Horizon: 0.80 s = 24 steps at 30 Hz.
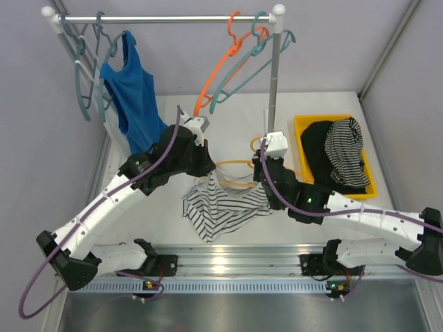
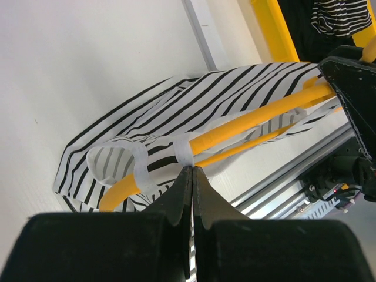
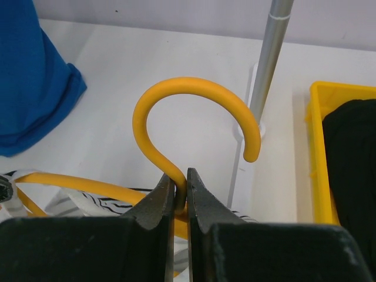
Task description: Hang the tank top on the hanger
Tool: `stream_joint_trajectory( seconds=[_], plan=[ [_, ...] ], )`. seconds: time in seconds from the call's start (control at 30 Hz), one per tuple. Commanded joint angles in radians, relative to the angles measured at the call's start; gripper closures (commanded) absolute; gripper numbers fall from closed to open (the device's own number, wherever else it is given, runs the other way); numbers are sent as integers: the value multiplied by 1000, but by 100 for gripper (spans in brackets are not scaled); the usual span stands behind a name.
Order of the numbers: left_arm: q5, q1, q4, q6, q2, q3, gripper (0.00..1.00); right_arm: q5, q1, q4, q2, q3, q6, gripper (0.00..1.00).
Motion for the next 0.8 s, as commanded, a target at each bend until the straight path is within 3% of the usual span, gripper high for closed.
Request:
stream_joint_trajectory(
  seconds=[0.0, 0.77],
  plan=[
    [-26, -4, 2, -27, -30, 38, 100, 4, 23, 92, 4, 74, -24, 100],
    [10, -5, -53, 24, -53, 162, 100, -134, 71, 223, 113, 177, -128, 100]
  ],
)
